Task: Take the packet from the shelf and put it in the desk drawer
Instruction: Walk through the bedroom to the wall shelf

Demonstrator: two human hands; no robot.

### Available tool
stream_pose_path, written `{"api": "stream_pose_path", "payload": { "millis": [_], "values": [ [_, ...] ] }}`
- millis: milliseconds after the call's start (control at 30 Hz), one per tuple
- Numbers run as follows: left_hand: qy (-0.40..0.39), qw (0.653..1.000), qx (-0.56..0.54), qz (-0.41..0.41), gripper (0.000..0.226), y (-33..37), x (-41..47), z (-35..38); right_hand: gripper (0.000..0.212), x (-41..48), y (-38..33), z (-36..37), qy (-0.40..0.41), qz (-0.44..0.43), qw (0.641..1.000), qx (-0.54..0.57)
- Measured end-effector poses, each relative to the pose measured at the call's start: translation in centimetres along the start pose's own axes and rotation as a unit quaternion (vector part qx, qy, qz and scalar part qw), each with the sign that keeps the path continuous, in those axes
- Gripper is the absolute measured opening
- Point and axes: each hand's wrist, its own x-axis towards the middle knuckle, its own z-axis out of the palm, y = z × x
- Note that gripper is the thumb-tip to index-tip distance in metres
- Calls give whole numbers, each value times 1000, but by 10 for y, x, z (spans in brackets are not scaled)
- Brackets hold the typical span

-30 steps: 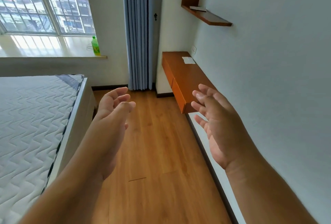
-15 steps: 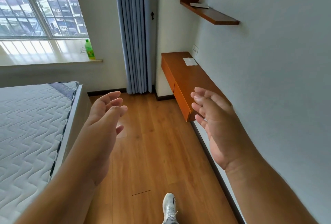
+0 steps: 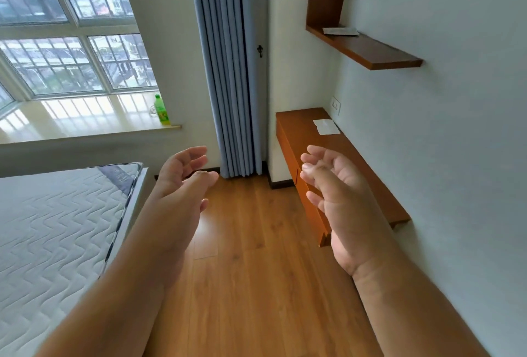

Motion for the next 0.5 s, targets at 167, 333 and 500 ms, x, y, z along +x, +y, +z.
{"api": "stream_pose_path", "payload": {
  "millis": [167,333,500],
  "values": [
    [-2,1000,-2,-10,33,-7,38,25,19,52,2,0,-19,11,1000,-12],
    [10,1000,-6,-17,30,-13,75,35,17,90,7,3,-13,7,1000,-24],
    [-19,1000,2,-22,33,-22,124,46,14,133,16,11,3,9,1000,-28]
  ]
}}
